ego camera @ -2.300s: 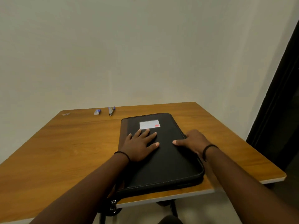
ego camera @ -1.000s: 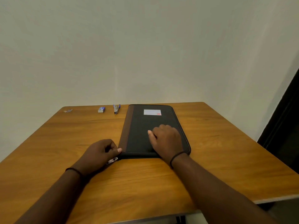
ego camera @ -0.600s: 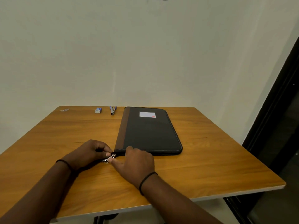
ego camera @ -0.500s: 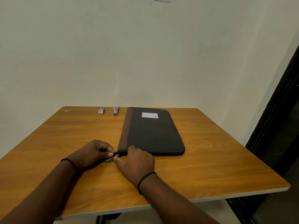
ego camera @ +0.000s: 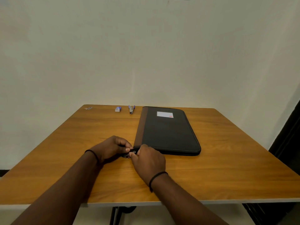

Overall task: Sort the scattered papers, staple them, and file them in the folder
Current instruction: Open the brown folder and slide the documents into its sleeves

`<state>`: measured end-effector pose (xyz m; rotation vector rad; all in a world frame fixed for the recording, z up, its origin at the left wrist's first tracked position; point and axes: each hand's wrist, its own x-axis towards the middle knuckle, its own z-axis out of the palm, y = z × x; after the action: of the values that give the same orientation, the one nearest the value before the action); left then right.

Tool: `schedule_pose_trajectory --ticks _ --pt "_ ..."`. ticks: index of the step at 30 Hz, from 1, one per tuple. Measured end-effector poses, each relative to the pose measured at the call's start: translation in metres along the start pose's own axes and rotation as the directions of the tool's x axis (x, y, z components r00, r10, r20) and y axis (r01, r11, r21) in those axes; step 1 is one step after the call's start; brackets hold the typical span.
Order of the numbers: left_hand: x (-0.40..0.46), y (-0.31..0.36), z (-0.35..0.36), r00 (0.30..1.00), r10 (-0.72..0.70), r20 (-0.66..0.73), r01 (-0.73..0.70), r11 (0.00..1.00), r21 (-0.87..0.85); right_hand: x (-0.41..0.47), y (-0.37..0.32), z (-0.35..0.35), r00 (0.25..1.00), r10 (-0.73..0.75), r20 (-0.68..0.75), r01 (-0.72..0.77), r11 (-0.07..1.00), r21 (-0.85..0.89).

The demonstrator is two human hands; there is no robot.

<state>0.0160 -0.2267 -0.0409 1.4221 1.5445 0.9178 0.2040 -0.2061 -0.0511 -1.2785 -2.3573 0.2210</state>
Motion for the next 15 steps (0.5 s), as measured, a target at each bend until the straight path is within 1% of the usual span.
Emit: schedule_pose_trajectory --ticks 5,11,15 --pt "-0.003 0.003 -0.004 1.0 -0.026 0.011 0.026 0.999 -0.028 -0.003 -0.005 -0.002 0.997 0.064 0.045 -0.07 0.988 0.138" --pt "-0.004 0.006 -0.003 0.999 -0.017 0.048 0.021 0.997 -0.072 -0.005 -0.011 -0.001 0.999 0.04 0.023 -0.041 0.997 0.059" --pt "-0.004 0.005 0.0 0.999 0.002 0.032 -0.001 1.0 -0.028 -0.005 -0.008 -0.001 1.0 -0.02 0.003 0.02 0.999 0.041"
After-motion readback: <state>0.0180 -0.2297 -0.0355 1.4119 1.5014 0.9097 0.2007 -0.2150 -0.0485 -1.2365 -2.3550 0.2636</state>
